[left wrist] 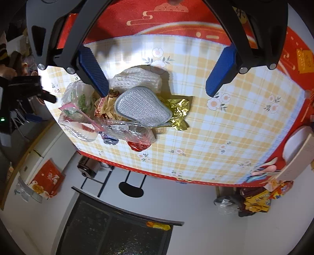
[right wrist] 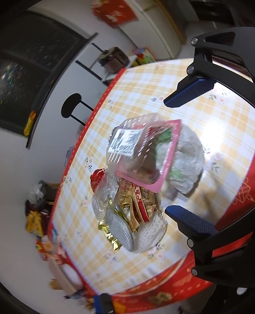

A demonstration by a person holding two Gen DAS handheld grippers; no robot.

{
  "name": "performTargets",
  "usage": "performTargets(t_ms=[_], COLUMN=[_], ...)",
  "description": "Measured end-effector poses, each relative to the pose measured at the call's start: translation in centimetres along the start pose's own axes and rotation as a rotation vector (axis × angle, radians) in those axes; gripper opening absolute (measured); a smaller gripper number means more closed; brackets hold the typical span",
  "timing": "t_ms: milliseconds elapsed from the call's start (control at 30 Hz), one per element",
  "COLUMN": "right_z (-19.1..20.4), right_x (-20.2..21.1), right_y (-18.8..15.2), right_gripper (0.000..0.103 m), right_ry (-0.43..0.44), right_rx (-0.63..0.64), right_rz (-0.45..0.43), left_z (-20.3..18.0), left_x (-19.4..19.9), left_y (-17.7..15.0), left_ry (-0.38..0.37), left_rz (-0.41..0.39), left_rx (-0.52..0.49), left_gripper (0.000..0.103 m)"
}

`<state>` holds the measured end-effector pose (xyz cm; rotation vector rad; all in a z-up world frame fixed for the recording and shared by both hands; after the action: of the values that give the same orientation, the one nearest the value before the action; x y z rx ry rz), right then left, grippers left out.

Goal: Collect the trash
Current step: 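Reach the right tool to the clear pink-rimmed plastic box and grasp it, then lift the plastic box with the right tool while the left tool approaches the paper label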

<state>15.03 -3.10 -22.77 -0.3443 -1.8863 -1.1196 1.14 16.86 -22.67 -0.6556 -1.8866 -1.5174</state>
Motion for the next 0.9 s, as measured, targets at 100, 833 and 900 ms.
performTargets(t_ms=[100,833,900], right_z=[1.6,2.3,1.9], right_x=[-1.6,-7.6,-7.1], right_y=[1.1,2.5,2.7], right_gripper=[0.098,0.074,0.072], right_ry=[-0.065,-0.284,-0.278], right_rx=[0.091,0.214,0.197], right_rz=[-0.004,0.092,0.076], left_z=[0.2,0.4,0.4], left_x=[-1.2,-4.2,-4.3], left_y=[-0.2,-1.2,-1.2], left_ry=[-0.021,-0.129,-0.135], left_rz=[-0.003,0.049,0.051], left_rx=[-0.014,-0.03,-0.031], left_gripper=[0.096,0.08,0.08])
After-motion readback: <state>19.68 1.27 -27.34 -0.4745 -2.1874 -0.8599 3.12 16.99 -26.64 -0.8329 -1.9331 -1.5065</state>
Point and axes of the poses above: each gripper's, at about its wrist camera, not at the fingertips, and x roughly against the way its jaws point, z to its left, y to its top, the point moved 7 cm from there along -x, roughly the way its jaws point, and after that the axes turned 7 degrees about -x, right-handed, at the moved point
